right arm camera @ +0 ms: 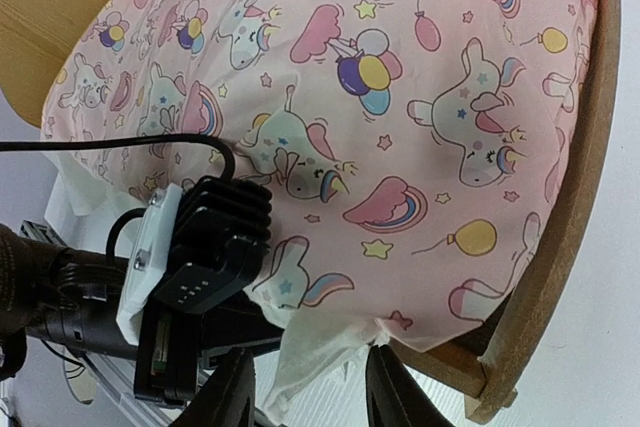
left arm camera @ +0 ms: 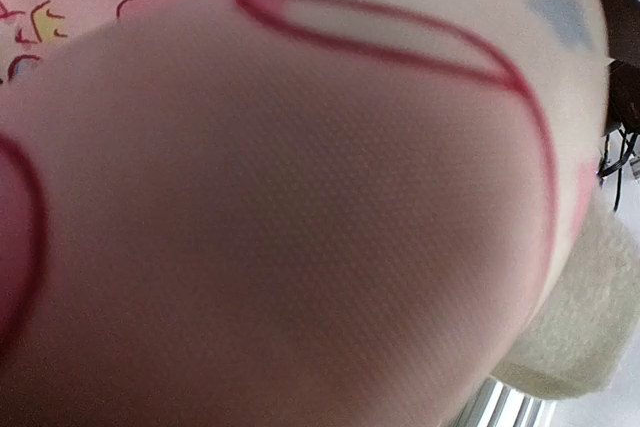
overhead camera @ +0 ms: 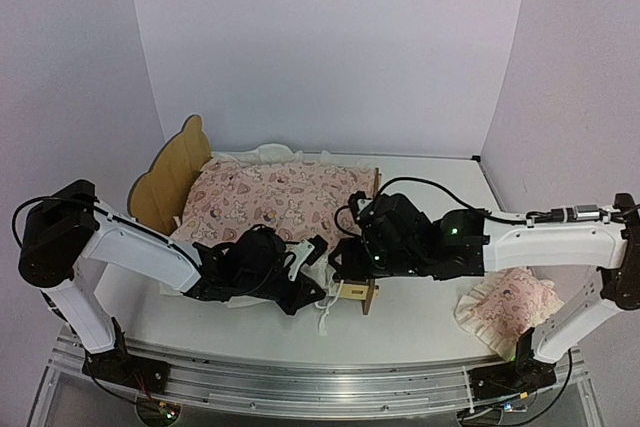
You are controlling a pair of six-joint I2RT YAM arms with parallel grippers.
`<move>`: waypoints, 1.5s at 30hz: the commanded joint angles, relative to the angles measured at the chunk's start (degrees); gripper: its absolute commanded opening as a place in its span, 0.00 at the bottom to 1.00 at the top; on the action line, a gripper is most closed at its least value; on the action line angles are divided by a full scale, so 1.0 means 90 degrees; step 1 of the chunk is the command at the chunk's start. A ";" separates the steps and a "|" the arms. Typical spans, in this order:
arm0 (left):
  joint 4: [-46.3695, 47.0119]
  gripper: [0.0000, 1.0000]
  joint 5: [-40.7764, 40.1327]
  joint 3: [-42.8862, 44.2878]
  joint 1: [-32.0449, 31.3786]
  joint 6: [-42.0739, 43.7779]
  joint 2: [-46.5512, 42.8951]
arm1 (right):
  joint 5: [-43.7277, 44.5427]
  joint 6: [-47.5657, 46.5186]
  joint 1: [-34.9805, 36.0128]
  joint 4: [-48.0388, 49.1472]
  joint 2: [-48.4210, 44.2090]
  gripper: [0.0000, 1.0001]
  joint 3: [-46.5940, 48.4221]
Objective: Set up the pet bed
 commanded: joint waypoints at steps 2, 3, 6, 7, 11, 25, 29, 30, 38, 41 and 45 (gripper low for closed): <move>0.0451 0.00 -0.0295 0.0155 0.0133 0.0034 0.0001 | -0.0111 0.0464 0.0087 -0.0376 -0.0621 0.36 -0.0378; 0.0489 0.00 -0.0300 0.0154 0.0129 0.0050 0.0007 | -0.0090 0.0553 0.0098 -0.0376 -0.0645 0.34 -0.0460; 0.0542 0.00 -0.0310 0.0162 0.0131 0.0080 0.0021 | -0.0062 0.0713 0.0150 -0.0367 -0.0595 0.28 -0.0636; 0.0551 0.00 -0.0312 0.0158 0.0134 0.0080 0.0026 | -0.0071 0.0683 0.0156 -0.0332 -0.0531 0.25 -0.0643; 0.0586 0.00 -0.0281 0.0162 0.0140 0.0070 0.0018 | -0.0060 0.0298 0.0156 -0.0134 -0.0085 0.27 -0.0489; 0.0829 0.00 -0.0150 0.0144 0.0150 0.0181 -0.0097 | 0.0406 0.0450 0.0019 0.0506 0.0344 0.13 -0.0710; 0.0871 0.00 -0.0139 0.0134 0.0150 0.0189 -0.0086 | 0.0400 0.0489 -0.0057 0.0666 0.0389 0.15 -0.0765; 0.0880 0.00 -0.0144 0.0135 0.0150 0.0198 -0.0098 | 0.0405 0.0480 -0.0066 0.0668 0.0425 0.15 -0.0745; 0.0909 0.00 -0.0194 0.0152 0.0150 0.0247 -0.0129 | 0.0230 0.0434 -0.0098 0.0668 0.0631 0.14 -0.0629; 0.0894 0.00 -0.0214 0.0170 0.0168 0.0211 -0.0143 | 0.0175 0.0437 -0.0098 0.0668 0.0539 0.02 -0.0716; 0.0905 0.00 -0.0214 0.0222 0.0210 0.0192 -0.0199 | -0.0037 0.0337 -0.0098 0.0617 0.0180 0.00 -0.0942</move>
